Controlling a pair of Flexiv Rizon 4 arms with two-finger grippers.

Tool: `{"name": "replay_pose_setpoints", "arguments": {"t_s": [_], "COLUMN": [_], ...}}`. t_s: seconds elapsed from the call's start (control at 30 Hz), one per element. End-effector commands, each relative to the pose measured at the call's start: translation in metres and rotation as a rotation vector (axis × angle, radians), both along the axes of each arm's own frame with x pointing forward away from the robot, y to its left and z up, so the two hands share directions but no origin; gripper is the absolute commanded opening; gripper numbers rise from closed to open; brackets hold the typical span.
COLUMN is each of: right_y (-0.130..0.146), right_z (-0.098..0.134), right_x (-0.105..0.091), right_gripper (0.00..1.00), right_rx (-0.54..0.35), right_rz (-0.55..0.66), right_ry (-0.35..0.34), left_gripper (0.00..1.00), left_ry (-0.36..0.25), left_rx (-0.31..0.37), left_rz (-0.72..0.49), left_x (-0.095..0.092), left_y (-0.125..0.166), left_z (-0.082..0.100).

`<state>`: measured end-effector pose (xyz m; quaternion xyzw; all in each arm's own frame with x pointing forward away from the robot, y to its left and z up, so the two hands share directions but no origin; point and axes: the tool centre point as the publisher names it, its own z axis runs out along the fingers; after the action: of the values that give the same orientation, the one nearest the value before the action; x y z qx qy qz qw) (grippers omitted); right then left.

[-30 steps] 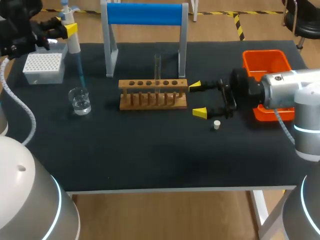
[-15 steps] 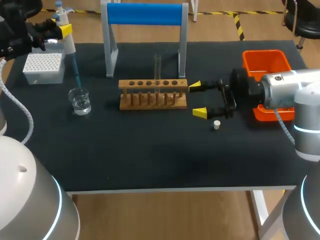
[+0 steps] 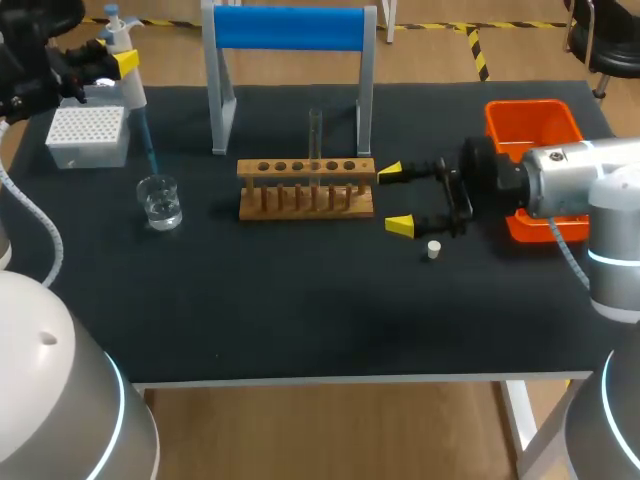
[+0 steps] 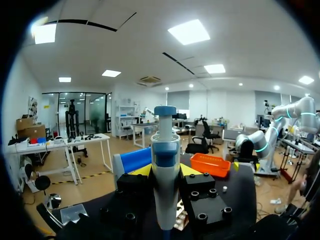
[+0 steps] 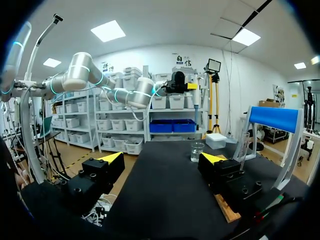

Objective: Invert the test tube, pick up the pipette, mount the tip to pipette, aspirate from beaker and dispense into the tube, eject the tip, return the pipette, and cap with the stopper.

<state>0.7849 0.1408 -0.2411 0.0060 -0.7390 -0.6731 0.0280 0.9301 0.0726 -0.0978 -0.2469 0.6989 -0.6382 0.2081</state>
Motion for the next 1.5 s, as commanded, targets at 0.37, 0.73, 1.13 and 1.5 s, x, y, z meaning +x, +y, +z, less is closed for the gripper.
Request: {"name": "replay_pose_setpoints", "arguments": {"t_s": [0.37,0.73,1.13,1.5], "right_y": [0.000,0.000,0.057,0.159], "right_z": [0.001,0.001,-0.003,-0.023], "right_x": [-0.001,-0.001,-0.006,-0.013], "right_gripper": [1.00,1.00,1.00,1.00], "right_rx": [-0.002,-0.002,-0.079,-0.235], "right_rz": [-0.002,-0.002,-0.041,-0.043], "right_ry": [-0.001,-0.001,0.000,-0.006], "left_gripper": [0.00,0.00,0.00,0.00], "left_ry": [-0.001,-0.001,-0.001,-0.001], "left_rx": [0.000,0.000,0.000,0.000], "left_rz": [-0.001,-0.001,-0.001,-0.001], "left_x": [0.000,0.000,0.000,0.000], "left_y": [0.000,0.000,0.000,0.000], "left_z": [0.000,0.000,0.000,0.000]}}
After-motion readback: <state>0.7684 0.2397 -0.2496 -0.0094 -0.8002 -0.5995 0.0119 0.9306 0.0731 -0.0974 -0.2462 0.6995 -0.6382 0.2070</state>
